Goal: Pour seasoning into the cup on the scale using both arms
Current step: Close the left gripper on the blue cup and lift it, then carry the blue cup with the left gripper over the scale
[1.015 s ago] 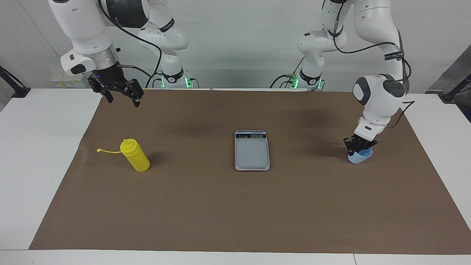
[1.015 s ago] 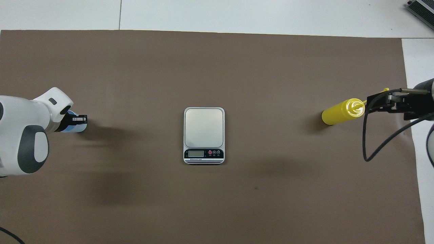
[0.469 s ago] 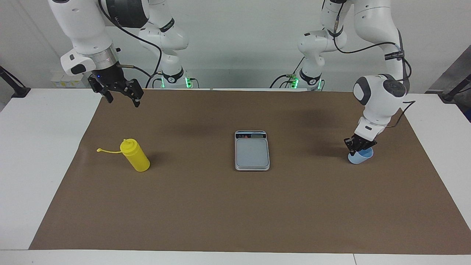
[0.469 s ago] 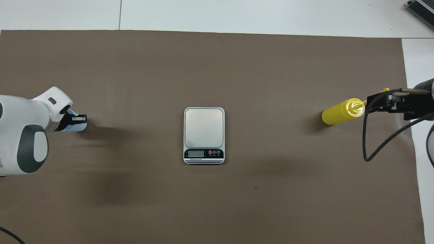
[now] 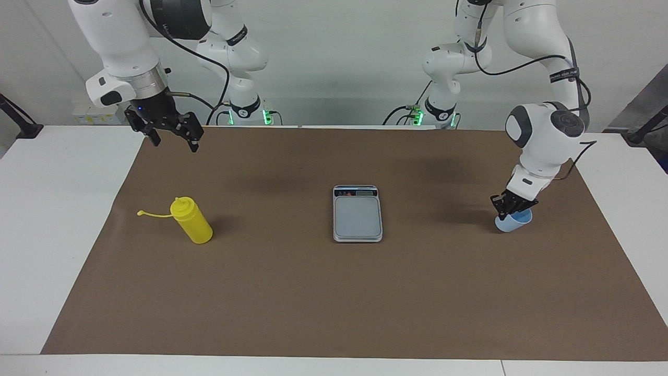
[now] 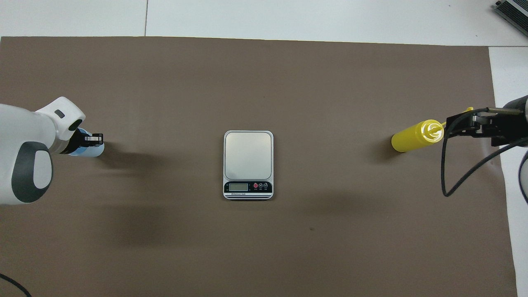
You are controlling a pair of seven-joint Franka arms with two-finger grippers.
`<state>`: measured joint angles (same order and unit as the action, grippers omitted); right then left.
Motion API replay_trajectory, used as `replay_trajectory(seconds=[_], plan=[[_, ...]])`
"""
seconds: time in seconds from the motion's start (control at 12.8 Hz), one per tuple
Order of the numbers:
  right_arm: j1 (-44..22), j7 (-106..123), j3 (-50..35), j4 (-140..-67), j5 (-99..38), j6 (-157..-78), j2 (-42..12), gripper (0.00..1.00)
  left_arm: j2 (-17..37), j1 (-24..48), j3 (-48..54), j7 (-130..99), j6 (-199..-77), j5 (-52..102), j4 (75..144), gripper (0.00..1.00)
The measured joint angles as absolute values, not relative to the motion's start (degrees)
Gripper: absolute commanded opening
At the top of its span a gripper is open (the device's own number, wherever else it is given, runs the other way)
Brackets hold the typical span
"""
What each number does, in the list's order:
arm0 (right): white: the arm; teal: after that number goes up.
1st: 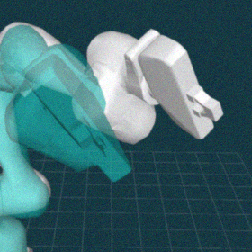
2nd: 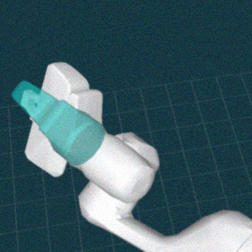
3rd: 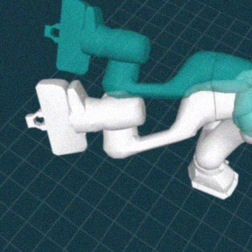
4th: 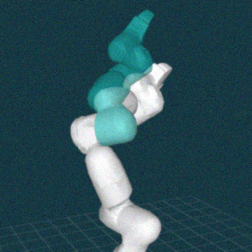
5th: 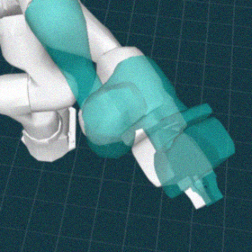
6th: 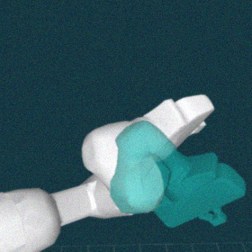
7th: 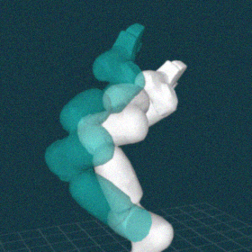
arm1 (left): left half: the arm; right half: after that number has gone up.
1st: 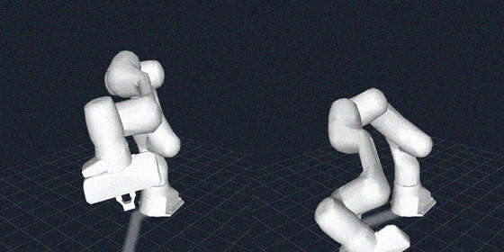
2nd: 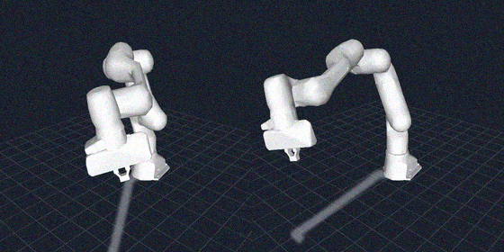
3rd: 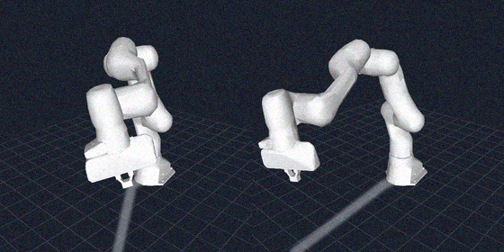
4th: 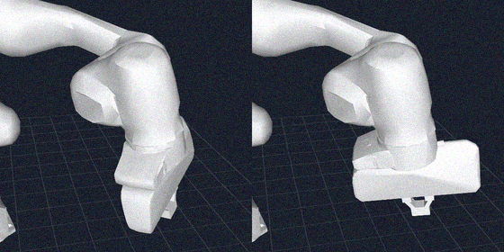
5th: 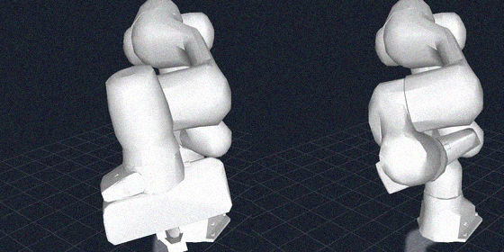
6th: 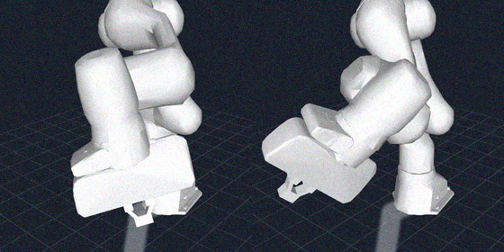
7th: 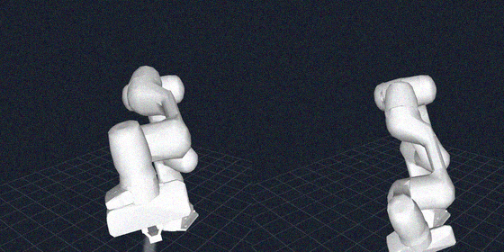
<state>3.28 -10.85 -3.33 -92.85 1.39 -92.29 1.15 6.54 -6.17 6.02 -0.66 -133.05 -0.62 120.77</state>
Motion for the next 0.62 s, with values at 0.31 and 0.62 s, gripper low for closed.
replay_trajectory(seconds=[0.31, 0.62], plan=[[3.28, -10.85, -3.33, -92.85, 1.39, -92.29, 1.16, 1.0, 7.78, -4.1, 8.03, -9.15, -127.65, -0.61, 115.29, 0.03], [3.28, -10.85, -3.33, -92.85, 1.39, -92.29, 1.16, 1.0, 8.2, -3.61, 14.39, -21.29, -121.53, -1.25, 109.85, 0.03]])
